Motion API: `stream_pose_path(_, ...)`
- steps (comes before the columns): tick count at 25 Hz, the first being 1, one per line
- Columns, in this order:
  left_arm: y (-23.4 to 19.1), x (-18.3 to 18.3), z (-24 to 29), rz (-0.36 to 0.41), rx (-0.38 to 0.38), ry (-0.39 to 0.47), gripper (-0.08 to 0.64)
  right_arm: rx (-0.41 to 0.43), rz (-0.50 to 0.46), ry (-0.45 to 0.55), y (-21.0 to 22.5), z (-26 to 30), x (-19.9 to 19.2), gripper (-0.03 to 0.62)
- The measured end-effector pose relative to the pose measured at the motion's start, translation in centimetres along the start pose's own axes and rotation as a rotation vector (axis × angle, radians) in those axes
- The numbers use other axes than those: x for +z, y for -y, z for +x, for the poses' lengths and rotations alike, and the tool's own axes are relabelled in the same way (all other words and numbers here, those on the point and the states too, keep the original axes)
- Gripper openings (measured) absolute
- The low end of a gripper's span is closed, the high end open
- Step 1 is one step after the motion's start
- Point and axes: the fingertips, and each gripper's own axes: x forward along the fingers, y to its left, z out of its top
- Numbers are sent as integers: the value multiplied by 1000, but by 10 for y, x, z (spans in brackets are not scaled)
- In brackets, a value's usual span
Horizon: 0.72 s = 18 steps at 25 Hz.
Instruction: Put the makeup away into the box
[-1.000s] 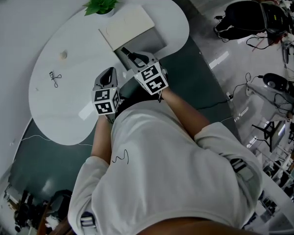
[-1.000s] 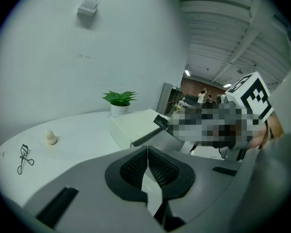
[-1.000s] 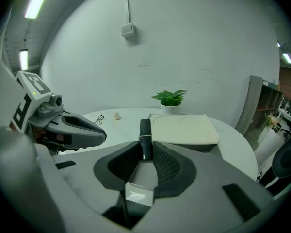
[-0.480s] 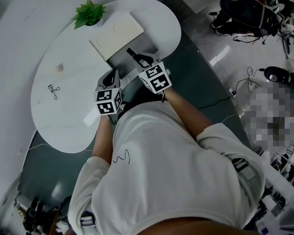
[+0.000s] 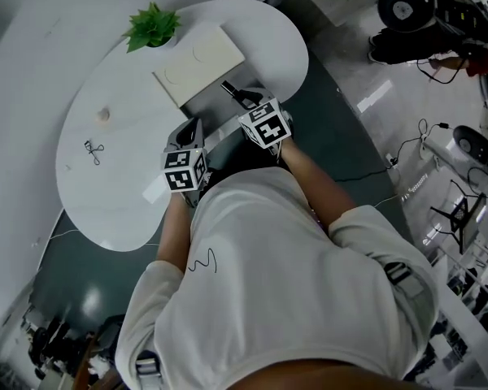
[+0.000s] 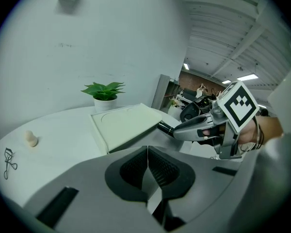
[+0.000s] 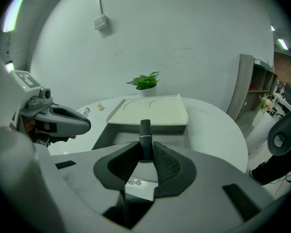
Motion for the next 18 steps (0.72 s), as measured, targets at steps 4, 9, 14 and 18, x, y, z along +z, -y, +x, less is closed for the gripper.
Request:
stream_pose_path(4,-5,5,6,-33,17,-8,21,46,-54,-98,6,15,-6,89)
stream_pose_path(9,-10,9,20,-49,32,-26,21,84,-177,-239,9,31,-16,90)
stream_pose_path(14,-13,12,31,-66,29,-38,21,83,-207,-269,11,41,-14,90)
stream_pose_path(18,-15,12,35,-74,29,-42,21,82,-217,-279,12,46,-15,89)
